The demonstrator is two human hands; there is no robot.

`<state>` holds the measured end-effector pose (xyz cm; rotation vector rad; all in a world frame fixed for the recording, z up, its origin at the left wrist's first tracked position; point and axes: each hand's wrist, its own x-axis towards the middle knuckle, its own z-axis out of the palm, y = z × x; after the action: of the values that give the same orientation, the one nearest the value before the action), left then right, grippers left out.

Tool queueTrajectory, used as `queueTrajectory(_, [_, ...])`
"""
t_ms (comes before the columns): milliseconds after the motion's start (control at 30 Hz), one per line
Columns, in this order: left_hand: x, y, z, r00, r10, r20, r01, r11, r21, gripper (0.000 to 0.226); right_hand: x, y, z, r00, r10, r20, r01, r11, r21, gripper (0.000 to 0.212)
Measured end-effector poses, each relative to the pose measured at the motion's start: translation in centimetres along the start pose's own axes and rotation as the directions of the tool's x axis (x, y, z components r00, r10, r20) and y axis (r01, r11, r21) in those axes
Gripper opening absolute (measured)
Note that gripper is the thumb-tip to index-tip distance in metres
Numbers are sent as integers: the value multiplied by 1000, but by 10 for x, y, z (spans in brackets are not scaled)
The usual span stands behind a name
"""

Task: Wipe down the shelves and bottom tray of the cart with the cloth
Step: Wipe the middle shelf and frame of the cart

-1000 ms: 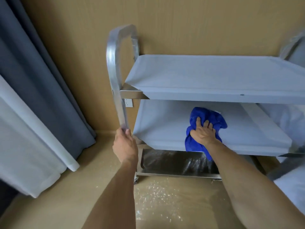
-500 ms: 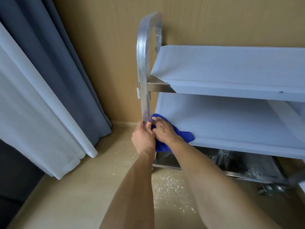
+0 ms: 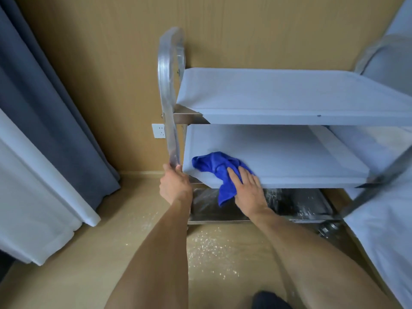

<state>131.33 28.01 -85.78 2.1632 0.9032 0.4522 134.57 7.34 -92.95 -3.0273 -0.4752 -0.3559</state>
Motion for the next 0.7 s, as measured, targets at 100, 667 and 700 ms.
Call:
queueTrajectory(100, [-9, 10, 7, 998, -39, -43, 39, 999, -3, 27, -16, 35, 6, 983, 158, -93, -157, 987, 11, 94])
queueTrajectory(667, [-98, 78, 113, 838, 420, 348, -537, 747, 391, 28, -26, 84, 17, 691, 705, -161, -418, 571, 707, 98])
queueTrajectory(700, [-107, 89, 124, 841, 409, 354, -529, 757, 383, 28, -19, 104, 11, 579, 810, -98, -428, 404, 808, 93])
